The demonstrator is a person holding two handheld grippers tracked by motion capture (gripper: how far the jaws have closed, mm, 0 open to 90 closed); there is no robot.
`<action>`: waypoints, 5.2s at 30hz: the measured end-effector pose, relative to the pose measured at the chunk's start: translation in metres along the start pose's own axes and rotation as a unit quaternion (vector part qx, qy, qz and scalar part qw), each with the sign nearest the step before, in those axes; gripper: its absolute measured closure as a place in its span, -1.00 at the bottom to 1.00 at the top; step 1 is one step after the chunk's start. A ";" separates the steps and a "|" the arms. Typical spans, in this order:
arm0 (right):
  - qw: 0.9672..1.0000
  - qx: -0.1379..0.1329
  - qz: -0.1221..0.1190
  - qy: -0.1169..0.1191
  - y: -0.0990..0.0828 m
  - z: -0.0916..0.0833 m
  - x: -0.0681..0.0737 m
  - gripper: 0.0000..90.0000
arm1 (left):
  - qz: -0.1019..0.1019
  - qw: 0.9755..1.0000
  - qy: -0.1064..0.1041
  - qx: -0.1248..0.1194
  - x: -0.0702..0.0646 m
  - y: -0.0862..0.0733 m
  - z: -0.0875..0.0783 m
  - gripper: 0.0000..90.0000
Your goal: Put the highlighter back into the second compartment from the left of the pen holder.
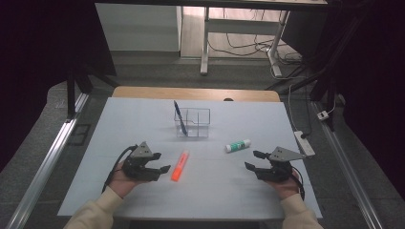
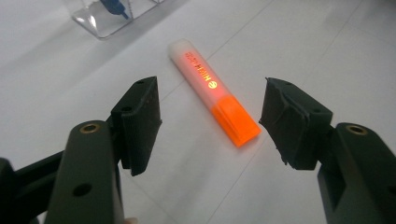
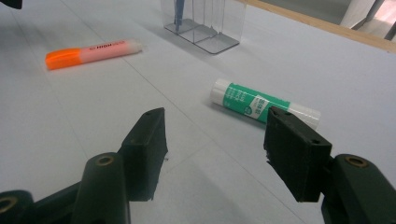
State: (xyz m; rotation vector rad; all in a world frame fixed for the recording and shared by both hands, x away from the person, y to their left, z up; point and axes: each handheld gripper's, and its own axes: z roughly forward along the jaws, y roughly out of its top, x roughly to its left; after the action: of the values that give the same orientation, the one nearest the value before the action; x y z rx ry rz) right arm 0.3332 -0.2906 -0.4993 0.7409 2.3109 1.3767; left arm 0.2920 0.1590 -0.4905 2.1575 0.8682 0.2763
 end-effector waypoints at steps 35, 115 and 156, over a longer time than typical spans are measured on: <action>1.000 -0.001 -0.007 -0.003 0.001 0.000 -0.002 -0.12 | -0.050 0.987 0.047 0.147 0.001 0.055 0.075 -0.34; 0.998 0.021 -0.063 0.020 0.022 0.015 0.023 -0.14 | 0.056 0.987 -0.077 0.127 -0.003 0.064 0.052 0.48; 0.953 0.173 -0.168 0.184 0.076 0.102 0.056 -0.14 | 0.151 0.963 -0.131 0.184 -0.037 0.080 0.079 0.48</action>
State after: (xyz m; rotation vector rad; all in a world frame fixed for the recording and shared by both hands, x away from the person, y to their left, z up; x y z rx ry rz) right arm 0.3626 -0.1562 -0.4814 0.1627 2.8487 1.0352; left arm 0.3396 0.0516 -0.4819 2.6012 0.4635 -0.0278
